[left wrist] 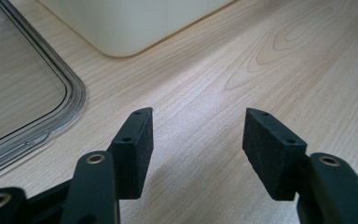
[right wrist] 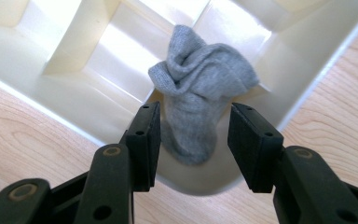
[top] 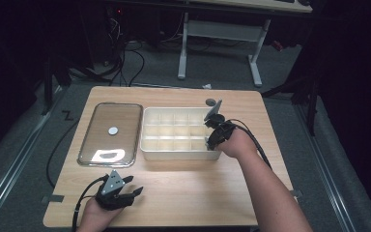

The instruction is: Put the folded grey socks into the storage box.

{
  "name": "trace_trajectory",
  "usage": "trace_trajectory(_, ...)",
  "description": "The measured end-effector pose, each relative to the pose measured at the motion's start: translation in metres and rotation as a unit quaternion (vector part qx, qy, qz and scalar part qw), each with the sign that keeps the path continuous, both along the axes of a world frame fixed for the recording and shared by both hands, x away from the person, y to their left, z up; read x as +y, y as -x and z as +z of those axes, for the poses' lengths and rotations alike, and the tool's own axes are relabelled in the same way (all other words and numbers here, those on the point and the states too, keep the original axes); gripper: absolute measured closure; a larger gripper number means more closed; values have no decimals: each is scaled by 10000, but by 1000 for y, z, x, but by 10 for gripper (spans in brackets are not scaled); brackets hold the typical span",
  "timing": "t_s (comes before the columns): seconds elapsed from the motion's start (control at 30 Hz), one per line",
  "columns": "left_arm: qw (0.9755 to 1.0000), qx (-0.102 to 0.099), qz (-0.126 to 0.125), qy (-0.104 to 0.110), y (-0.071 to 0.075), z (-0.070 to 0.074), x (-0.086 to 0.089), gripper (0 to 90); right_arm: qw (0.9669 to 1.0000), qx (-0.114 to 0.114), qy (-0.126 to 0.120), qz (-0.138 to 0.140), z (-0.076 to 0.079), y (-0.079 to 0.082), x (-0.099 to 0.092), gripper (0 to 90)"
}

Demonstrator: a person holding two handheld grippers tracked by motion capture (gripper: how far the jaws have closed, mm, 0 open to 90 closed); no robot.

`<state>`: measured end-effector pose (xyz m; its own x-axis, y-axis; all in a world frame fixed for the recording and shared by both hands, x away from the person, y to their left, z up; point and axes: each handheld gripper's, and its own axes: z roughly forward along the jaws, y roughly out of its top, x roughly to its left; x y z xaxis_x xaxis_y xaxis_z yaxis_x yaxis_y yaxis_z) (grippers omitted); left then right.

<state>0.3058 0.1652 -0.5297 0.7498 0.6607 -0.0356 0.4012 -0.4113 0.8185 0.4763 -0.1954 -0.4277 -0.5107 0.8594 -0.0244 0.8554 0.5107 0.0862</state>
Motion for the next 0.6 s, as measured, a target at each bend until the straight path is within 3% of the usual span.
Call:
trace_trajectory(0.27,10000,36,15,60,-1,-1,1,435,9998,-196,-86,2,16,0,-1,577)
trace_trajectory(0.5,9999,40,9,98,-1,0,1,436,9997,-233,-82,1,14,-4,0,661)
trace_trajectory(0.6,9999,65,29,103,-1,0,1,436,9998,-211,-41,17,10,-8,3,736)
